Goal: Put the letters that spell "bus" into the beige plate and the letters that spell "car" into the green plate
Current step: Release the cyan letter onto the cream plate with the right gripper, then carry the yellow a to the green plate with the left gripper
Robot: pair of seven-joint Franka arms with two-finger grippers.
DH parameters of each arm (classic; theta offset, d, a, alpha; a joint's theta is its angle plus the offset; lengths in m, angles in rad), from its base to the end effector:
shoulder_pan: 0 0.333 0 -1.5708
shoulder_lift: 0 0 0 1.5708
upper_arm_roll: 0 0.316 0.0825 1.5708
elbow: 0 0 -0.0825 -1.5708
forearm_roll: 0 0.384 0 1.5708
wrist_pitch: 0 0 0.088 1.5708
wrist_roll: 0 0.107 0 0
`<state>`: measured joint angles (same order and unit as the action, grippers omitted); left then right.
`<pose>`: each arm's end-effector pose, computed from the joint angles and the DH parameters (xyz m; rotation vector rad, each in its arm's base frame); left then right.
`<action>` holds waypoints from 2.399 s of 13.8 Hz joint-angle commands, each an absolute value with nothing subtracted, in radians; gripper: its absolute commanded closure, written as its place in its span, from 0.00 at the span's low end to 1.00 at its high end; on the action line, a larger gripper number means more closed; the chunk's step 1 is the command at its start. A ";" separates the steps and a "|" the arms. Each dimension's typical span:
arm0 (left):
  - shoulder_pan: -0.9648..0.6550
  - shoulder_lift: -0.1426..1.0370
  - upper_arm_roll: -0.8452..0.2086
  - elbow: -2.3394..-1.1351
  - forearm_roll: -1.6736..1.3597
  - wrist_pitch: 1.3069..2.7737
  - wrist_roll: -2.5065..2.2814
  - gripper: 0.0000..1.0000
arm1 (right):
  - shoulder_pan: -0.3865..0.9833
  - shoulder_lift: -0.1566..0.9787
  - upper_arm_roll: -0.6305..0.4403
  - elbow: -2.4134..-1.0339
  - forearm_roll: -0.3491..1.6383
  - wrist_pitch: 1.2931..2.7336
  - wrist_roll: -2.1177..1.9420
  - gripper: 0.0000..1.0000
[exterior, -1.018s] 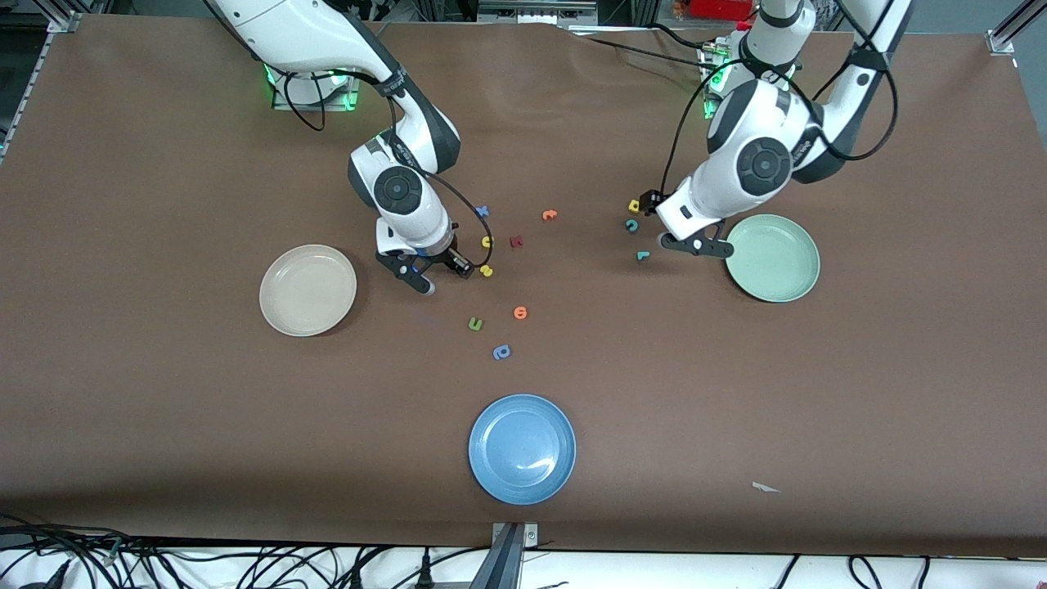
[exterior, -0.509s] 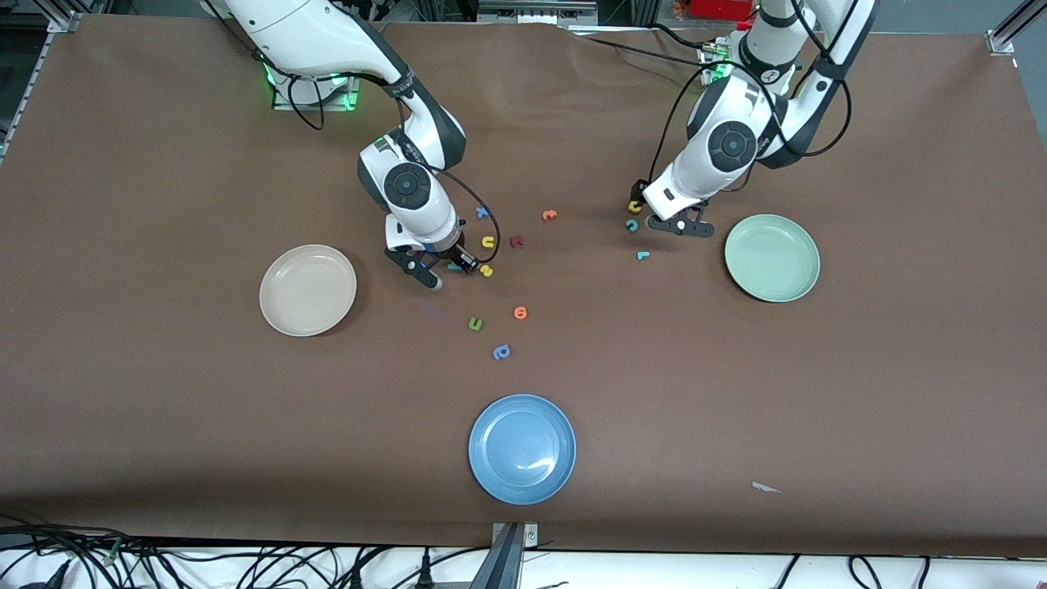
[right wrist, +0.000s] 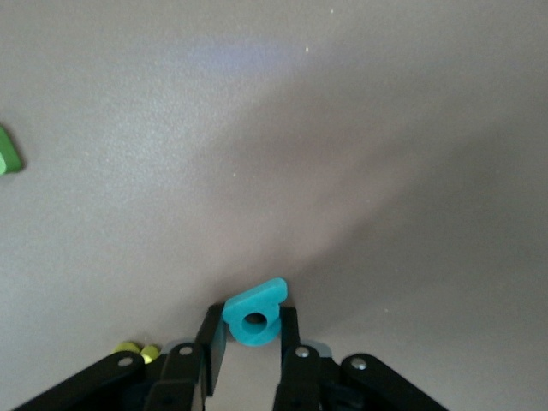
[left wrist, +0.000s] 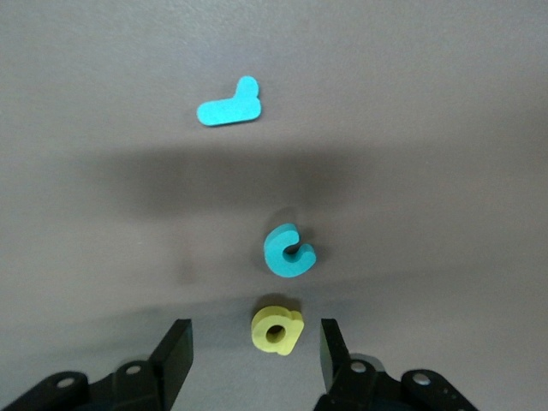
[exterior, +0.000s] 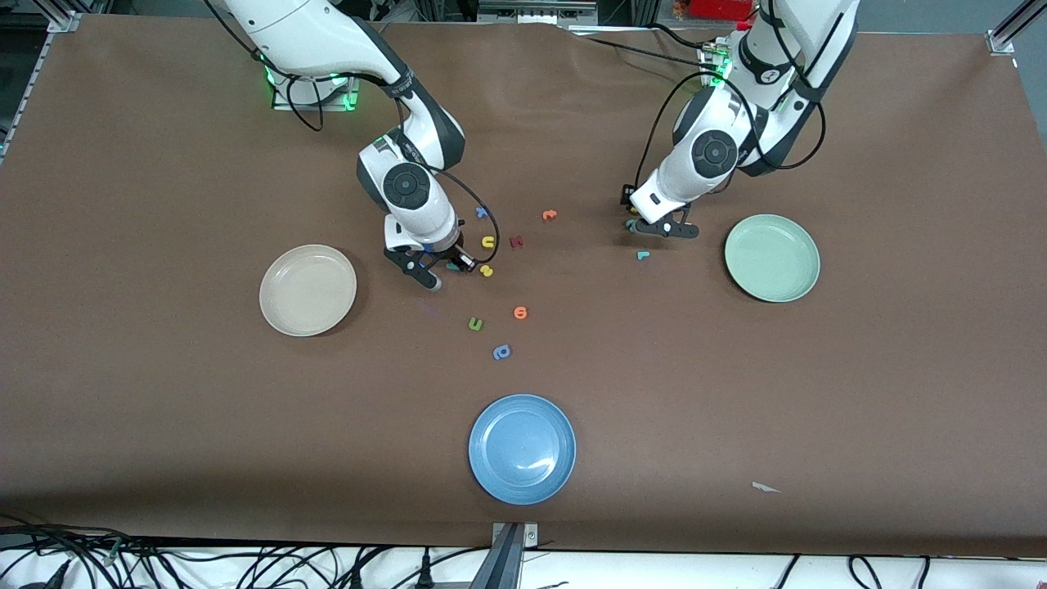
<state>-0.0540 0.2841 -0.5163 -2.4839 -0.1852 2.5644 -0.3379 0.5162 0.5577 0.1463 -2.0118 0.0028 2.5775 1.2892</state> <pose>0.3773 -0.2546 0.1802 2.9886 -0.0933 -0.3893 0.4771 0.3707 0.1763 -2.9228 0.9872 0.0887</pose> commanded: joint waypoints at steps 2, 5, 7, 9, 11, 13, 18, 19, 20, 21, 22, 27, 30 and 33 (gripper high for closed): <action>-0.083 0.304 -0.518 -2.487 -0.212 2.591 -0.359 0.36 | 0.520 0.505 0.100 -1.990 -0.015 2.484 1.214 0.73; -0.087 0.296 -0.520 -2.503 -0.210 2.589 -0.374 0.36 | 0.517 0.421 0.028 -1.986 -0.011 2.311 1.007 0.73; -0.112 0.298 -0.518 -2.503 -0.209 2.589 -0.400 0.39 | 0.517 0.370 -0.026 -2.006 -0.009 2.215 0.837 0.73; -0.112 0.299 -0.518 -2.505 -0.207 2.589 -0.400 0.43 | 0.515 0.324 -0.118 -2.048 -0.009 2.175 0.625 0.73; -0.114 0.301 -0.518 -2.505 -0.207 2.589 -0.402 0.44 | 0.515 0.304 -0.223 -2.083 0.001 2.183 0.426 0.73; -0.112 0.302 -0.517 -2.507 -0.207 2.589 -0.402 0.45 | 0.506 0.308 -0.290 -2.105 0.090 2.192 0.268 0.73; -0.107 0.304 -0.512 -2.500 -0.201 2.589 -0.402 0.47 | 0.443 0.328 -0.319 -2.186 0.189 2.282 0.090 0.47; -0.106 0.304 -0.511 -2.500 -0.201 2.591 -0.402 0.47 | 0.440 0.328 -0.319 -2.184 0.189 2.281 0.092 0.32; -0.106 0.305 -0.511 -2.499 -0.199 2.591 -0.402 0.47 | 0.443 0.327 -0.318 -2.183 0.189 2.276 0.101 0.27; -0.104 0.308 -0.509 -2.499 -0.198 2.589 -0.400 0.47 | 0.443 0.324 -0.311 -2.181 0.189 2.275 0.107 0.25; -0.104 0.310 -0.509 -2.497 -0.198 2.589 -0.402 0.48 | 0.446 0.318 -0.304 -2.180 0.189 2.267 0.126 0.25; -0.103 0.310 -0.508 -2.493 -0.198 2.591 -0.400 0.51 | 0.457 0.302 -0.080 -2.137 0.184 2.259 0.564 0.35; -0.103 0.310 -0.508 -2.493 -0.198 2.589 -0.402 0.58 | 0.541 0.372 -0.037 -2.027 0.186 2.273 0.723 0.41; -0.103 0.311 -0.508 -2.493 -0.198 2.591 -0.403 0.66 | 0.643 0.504 -0.037 -1.840 0.175 2.273 0.958 0.41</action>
<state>-0.1036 0.3104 -0.5084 -2.4936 -0.1852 2.5846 -0.4028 0.5928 0.3835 -0.0297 -1.9916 0.1797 2.2798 0.8355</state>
